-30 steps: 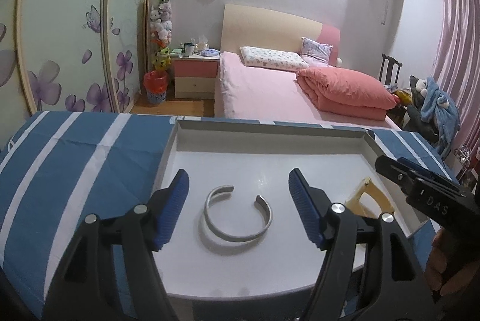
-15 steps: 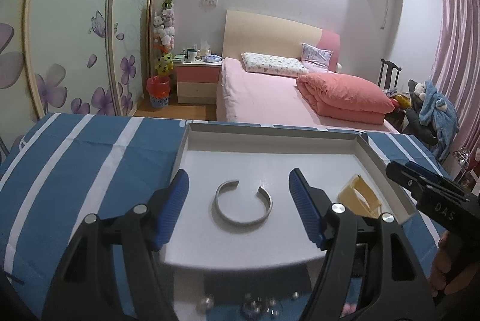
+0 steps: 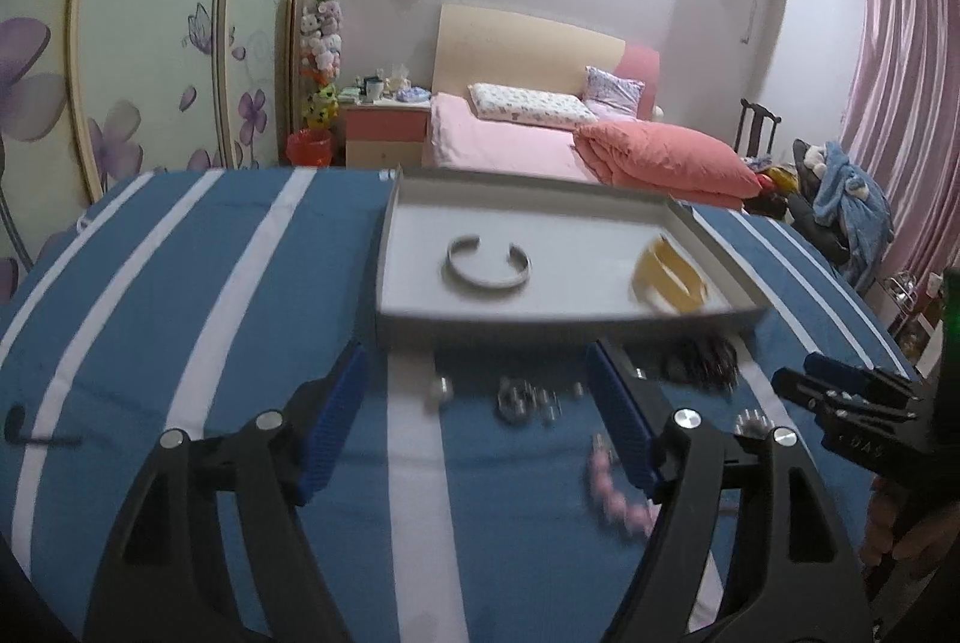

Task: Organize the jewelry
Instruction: 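Raise both open grippers away from the grey tray, then grasp the white pearl bracelet with the right gripper while the left grasps the round silver bangle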

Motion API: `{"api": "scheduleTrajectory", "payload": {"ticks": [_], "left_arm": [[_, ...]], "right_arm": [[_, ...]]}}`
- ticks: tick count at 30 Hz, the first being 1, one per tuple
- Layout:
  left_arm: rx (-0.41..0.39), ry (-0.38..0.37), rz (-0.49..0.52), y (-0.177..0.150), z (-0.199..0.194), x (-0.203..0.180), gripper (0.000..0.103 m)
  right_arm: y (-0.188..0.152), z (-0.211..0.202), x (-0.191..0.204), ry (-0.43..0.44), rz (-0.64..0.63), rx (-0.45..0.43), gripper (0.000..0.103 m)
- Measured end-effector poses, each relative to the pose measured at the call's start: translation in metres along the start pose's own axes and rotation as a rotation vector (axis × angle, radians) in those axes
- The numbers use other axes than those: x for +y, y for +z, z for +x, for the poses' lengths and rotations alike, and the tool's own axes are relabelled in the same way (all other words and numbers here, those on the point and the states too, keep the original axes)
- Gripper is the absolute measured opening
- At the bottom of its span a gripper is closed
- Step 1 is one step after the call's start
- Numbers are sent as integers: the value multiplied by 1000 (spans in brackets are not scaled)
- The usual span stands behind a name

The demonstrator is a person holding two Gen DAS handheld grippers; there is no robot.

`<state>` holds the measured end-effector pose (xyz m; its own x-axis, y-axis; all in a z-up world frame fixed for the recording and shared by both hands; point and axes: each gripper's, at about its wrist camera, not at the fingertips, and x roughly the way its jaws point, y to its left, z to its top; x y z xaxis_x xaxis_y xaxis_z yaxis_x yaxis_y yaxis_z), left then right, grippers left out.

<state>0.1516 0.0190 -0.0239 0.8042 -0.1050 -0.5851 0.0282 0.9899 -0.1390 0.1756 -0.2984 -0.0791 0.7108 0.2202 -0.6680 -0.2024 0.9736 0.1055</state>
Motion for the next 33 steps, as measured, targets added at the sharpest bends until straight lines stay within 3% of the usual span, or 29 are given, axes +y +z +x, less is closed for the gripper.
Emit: {"api": "scheduleTrajectory", "payload": {"ticks": [4,15,33], "left_arm": [[29,-19,2,-17,-5,-2,73],[66,-39,48,-39,-10,-20,73],[194,-173,198,-77,-4,-91,73]], "right_arm": [[-18,2,-3,-3,16,66,52],[-33,2,-2,-18,6,118,38],[-34,0,-9,-22,23,118,37]]}}
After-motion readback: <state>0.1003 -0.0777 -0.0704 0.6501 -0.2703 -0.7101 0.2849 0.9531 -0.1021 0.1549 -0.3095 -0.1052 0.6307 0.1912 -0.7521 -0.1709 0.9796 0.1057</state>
